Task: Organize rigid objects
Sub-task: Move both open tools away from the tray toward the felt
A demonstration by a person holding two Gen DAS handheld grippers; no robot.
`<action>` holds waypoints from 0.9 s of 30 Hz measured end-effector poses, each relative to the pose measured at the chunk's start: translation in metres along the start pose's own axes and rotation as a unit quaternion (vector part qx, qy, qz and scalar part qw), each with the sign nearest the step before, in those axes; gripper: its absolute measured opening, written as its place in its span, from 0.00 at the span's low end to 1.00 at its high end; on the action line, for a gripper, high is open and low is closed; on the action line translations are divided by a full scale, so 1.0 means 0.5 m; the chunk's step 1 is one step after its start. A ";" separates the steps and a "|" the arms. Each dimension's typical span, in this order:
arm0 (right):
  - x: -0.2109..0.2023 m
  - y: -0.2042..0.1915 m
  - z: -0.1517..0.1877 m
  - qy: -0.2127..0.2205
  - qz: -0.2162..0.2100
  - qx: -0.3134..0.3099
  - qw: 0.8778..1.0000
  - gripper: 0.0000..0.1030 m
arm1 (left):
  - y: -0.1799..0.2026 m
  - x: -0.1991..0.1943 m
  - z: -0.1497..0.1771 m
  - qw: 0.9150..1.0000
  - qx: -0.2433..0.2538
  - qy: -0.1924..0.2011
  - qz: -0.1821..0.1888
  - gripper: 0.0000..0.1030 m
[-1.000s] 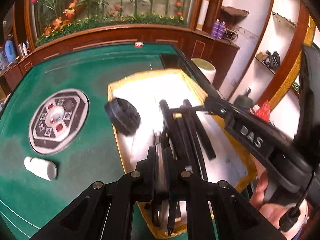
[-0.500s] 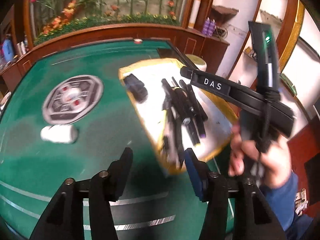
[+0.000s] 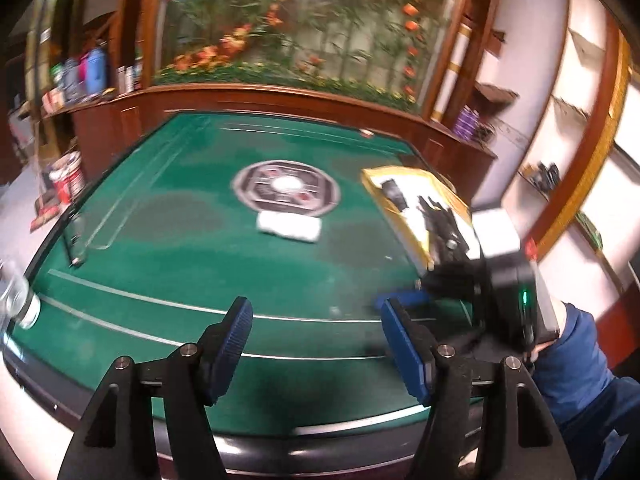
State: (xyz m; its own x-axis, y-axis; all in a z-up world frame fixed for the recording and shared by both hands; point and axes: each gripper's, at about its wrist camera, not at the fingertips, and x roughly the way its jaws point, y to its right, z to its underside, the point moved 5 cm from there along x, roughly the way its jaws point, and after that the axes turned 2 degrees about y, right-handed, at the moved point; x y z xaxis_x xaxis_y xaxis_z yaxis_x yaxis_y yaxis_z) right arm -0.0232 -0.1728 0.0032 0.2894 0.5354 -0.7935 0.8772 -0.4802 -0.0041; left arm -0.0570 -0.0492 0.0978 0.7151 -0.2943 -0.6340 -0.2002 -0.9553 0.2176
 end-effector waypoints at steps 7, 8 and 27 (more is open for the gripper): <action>0.065 -0.061 0.002 -0.082 -0.031 -0.080 0.993 0.48 | -0.051 0.020 0.015 0.999 -0.031 -0.011 -0.011 0.69; 0.067 -0.063 0.000 -0.082 -0.030 -0.083 0.993 0.48 | -0.053 0.021 0.016 0.999 -0.032 -0.011 -0.010 0.69; 0.111 -0.018 -0.068 -0.025 0.059 -0.029 0.998 0.40 | -0.089 0.030 0.025 0.998 -0.050 -0.020 -0.015 0.69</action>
State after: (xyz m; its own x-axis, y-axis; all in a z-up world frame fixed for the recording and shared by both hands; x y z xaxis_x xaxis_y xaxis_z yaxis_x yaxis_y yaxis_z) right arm -0.0017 -0.1152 -0.0201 0.3731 0.4413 -0.8161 0.8592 -0.4962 0.1246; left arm -0.0456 -0.0117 0.0694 0.6920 -0.2677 -0.6704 -0.1091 -0.9568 0.2695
